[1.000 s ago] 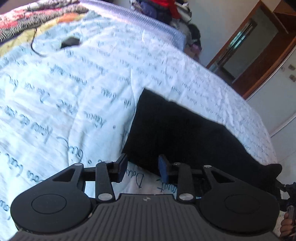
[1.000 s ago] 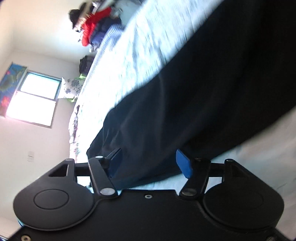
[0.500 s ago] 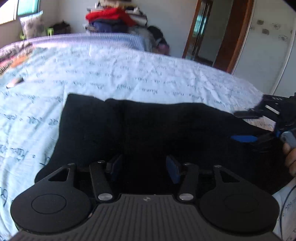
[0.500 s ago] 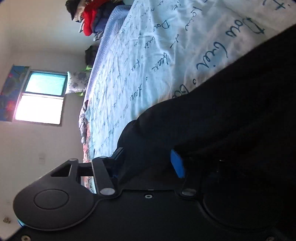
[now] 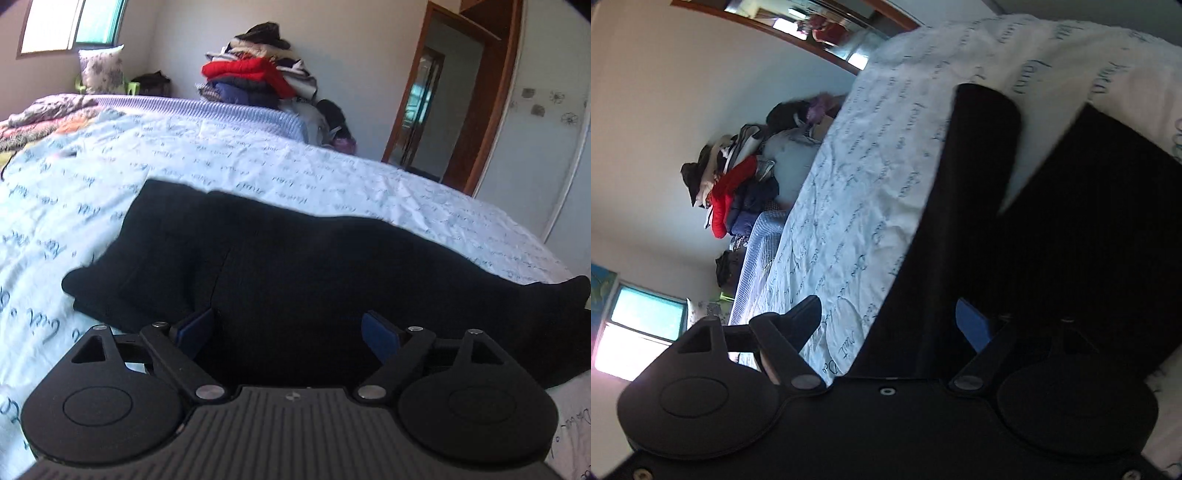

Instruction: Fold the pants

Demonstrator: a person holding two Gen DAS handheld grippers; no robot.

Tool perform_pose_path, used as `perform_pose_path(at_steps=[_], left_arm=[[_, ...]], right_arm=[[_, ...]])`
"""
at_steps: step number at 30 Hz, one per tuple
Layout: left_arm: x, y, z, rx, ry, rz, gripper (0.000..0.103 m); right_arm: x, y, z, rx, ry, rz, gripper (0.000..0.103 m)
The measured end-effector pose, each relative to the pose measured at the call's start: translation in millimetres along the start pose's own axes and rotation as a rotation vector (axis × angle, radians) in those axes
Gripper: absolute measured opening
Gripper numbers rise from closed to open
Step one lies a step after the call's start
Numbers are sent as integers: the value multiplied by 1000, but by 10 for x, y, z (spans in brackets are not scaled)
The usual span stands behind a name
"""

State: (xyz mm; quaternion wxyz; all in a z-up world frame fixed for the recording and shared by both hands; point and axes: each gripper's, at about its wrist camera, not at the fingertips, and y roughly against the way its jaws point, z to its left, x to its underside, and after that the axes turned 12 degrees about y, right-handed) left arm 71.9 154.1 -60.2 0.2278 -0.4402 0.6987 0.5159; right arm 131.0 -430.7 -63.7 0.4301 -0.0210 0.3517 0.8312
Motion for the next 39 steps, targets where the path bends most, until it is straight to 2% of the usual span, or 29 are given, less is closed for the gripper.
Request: perform_pose_path(at_steps=[5, 7, 11, 15, 17, 19, 21, 23, 24, 26, 29, 35, 37, 39], left_arm=[[-14, 0, -62, -23, -21, 56, 89], [-22, -6, -112, -30, -35, 63, 89], [-80, 8, -253, -6, -64, 58, 89], [-131, -34, -409, 6, -111, 45, 89], [-149, -69, -448, 4, -124, 50, 89], [-155, -74, -459, 1, -128, 54, 89], [-143, -65, -434, 0, -124, 53, 89], [-118, -69, -392, -9, -118, 65, 89], [-109, -74, -370, -17, -115, 75, 89], [-87, -89, -309, -29, -100, 91, 89], [-52, -127, -240, -26, -81, 105, 89], [0, -187, -248, -7, -125, 107, 95], [5, -201, -260, -6, -131, 110, 95], [9, -199, -273, -1, -139, 113, 95]], right_arm=[[235, -190, 89, 23, 76, 83, 82], [181, -181, 114, 32, 90, 73, 82], [13, -261, 228, -28, 141, 50, 82], [-265, -410, 431, 5, 235, 51, 82], [-445, -557, 522, 118, 326, 81, 82], [-588, -706, 610, 304, 451, 97, 82], [-658, -839, 688, 450, 587, 115, 82], [-685, -896, 699, 544, 680, 121, 82], [-697, -878, 680, 573, 684, 118, 82], [-706, -751, 605, 522, 625, 97, 82], [-628, -376, 455, 336, 474, 65, 82], [-219, 26, -96, 31, 103, 116, 82], [-109, 4, -229, -25, 18, 148, 82], [-78, -4, -325, -19, -32, 140, 83]])
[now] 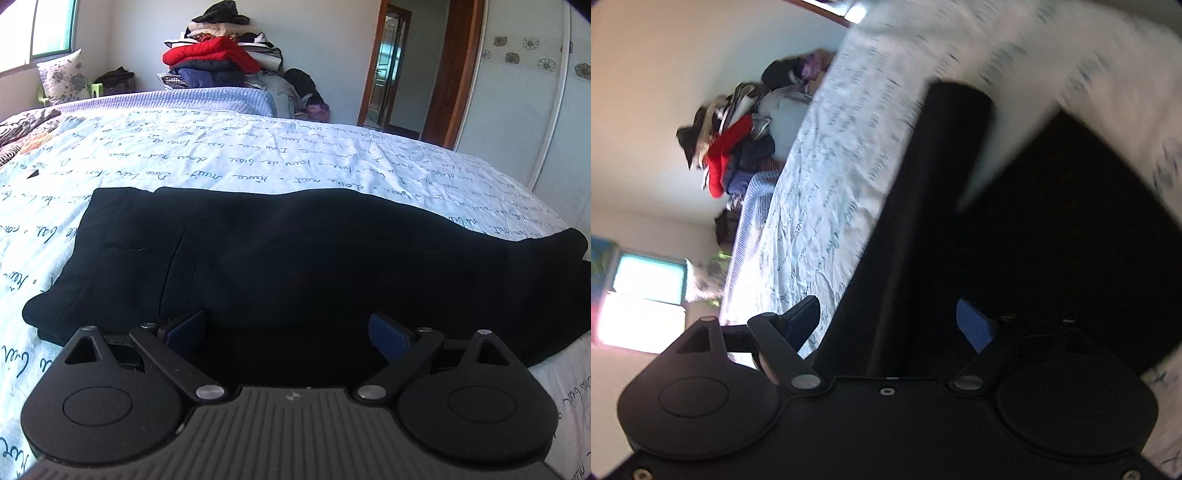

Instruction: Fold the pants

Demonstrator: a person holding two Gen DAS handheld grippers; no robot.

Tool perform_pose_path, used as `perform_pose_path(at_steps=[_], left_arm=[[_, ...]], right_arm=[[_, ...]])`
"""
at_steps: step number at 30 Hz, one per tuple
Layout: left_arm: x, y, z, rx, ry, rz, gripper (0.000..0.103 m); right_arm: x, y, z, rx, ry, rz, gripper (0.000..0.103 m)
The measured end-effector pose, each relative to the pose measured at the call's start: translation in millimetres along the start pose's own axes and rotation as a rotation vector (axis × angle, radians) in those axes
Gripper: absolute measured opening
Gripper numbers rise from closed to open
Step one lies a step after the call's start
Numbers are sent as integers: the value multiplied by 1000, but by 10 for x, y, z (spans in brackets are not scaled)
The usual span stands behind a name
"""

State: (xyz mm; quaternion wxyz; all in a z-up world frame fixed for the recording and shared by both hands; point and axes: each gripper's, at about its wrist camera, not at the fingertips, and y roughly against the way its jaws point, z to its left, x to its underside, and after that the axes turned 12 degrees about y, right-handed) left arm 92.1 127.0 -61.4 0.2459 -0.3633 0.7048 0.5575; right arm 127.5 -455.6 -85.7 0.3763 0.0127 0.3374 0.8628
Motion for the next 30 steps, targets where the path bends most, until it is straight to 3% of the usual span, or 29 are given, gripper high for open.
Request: perform_pose_path(at_steps=[4, 8, 11, 14, 17, 22, 27, 30], left_arm=[[18, 5, -2, -1, -8, 1, 95], [29, -4, 1, -2, -8, -3, 95], [39, 2, -8, -10, -16, -6, 95], [56, 13, 0, -13, -9, -11, 96], [50, 8, 18, -3, 0, -10, 96], [41, -16, -10, -5, -26, 0, 97], [52, -18, -2, -6, -23, -5, 98], [63, -22, -6, -8, -27, -8, 99]], right_arm=[[-120, -85, -58, -78, -114, -42, 83], [-507, -414, 216, -87, -108, 16, 85], [-696, -454, 590, -265, -29, -29, 86], [-693, -410, 715, -171, 45, -22, 89], [-609, -318, 526, -34, 36, -14, 90], [-674, -191, 216, -7, -61, -81, 90], [-845, -348, 391, -10, -1, -73, 90], [-952, -563, 546, 56, 46, -42, 90]])
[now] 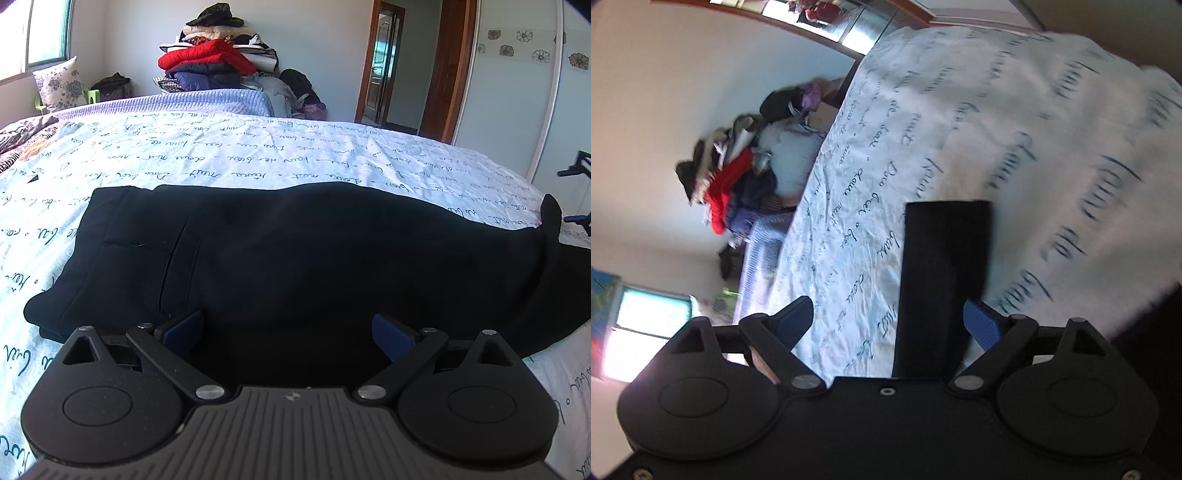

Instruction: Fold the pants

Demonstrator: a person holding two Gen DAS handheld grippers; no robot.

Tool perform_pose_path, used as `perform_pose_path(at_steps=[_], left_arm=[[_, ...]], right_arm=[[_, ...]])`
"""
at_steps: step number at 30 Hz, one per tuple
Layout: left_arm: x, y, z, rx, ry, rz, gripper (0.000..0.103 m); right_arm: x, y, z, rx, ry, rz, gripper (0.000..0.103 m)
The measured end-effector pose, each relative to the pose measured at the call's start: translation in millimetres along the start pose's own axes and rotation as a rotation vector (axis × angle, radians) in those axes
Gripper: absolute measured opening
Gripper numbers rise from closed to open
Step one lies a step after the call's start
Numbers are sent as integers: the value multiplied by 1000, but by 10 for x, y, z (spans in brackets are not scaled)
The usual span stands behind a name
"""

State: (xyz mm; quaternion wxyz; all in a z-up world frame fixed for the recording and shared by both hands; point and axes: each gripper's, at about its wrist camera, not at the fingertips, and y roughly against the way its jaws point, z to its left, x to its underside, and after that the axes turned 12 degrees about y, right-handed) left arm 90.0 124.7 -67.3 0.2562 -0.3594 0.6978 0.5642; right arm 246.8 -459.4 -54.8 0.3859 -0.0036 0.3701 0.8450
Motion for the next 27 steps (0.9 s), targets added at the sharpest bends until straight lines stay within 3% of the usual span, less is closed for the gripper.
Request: perform_pose_path(at_steps=[3, 9, 11, 13, 14, 15, 16, 20, 27], left_arm=[[2, 0, 8, 5, 0, 0, 99], [15, -18, 5, 9, -9, -1, 102], [10, -13, 12, 11, -8, 1, 102], [4, -8, 26, 14, 1, 2, 102], [-2, -7, 34, 15, 6, 3, 101], [-10, -6, 37, 15, 9, 5, 101], [-21, -8, 38, 15, 12, 9, 101], [-91, -2, 64, 28, 37, 27, 101], [-146, 10, 187, 74, 132, 35, 101]], right_arm=[[-28, -132, 30, 88, 16, 28, 90], [-76, -238, -70, 68, -27, 23, 87], [-84, -292, -57, 75, -10, 22, 77], [-61, -348, -23, 102, 36, 33, 43], [-34, -374, -14, 111, 62, 34, 33], [0, -390, -11, 117, 83, 35, 13], [30, -399, -15, 116, 90, 35, 6], [93, -200, 9, 104, 100, -25, 6], [144, 681, 150, -7, 108, -136, 6]])
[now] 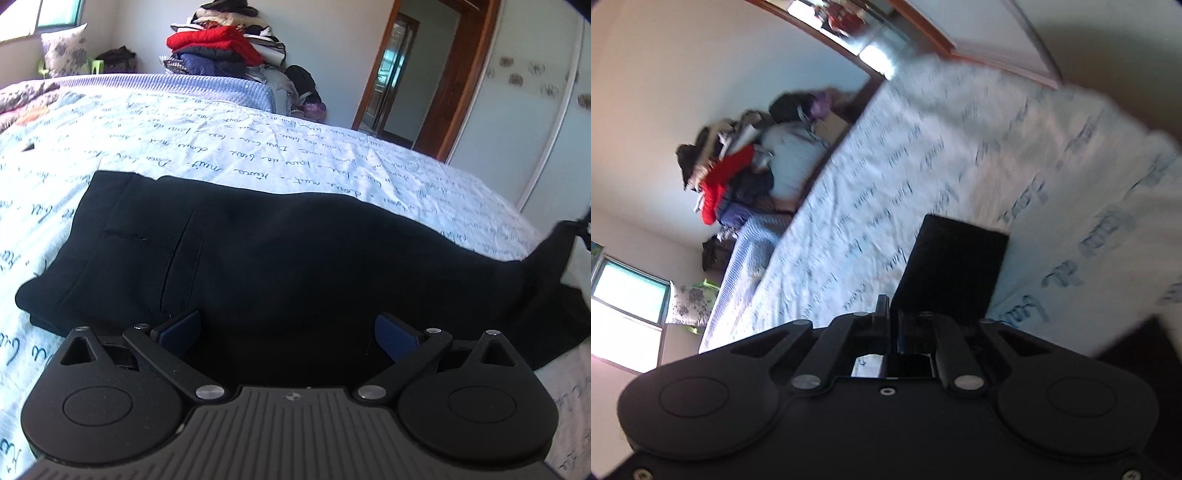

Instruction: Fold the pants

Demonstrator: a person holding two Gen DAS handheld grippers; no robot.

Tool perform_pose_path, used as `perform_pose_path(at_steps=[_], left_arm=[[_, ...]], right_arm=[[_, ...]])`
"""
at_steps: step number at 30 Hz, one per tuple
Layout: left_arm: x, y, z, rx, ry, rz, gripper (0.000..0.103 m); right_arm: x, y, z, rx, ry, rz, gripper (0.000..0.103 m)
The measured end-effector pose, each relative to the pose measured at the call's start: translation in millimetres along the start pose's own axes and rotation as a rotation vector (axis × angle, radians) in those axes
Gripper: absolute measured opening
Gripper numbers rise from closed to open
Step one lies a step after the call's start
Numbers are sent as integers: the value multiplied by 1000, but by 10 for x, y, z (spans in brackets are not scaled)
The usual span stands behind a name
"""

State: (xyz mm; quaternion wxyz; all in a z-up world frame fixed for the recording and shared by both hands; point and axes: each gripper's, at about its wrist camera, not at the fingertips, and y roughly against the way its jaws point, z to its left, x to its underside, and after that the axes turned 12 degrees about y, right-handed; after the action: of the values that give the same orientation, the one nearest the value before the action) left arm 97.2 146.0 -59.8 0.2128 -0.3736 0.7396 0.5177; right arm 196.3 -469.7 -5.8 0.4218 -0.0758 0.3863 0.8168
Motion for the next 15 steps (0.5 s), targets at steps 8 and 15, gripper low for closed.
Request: perform_pose_path(at_steps=[8, 15], left_arm=[[-26, 58, 37, 34, 34, 30, 101], [-86, 46, -32, 36, 42, 53, 100]], right_arm=[[676, 1195, -577, -21, -110, -137, 6], [1397, 1127, -1738, -14, -450, -95, 4]])
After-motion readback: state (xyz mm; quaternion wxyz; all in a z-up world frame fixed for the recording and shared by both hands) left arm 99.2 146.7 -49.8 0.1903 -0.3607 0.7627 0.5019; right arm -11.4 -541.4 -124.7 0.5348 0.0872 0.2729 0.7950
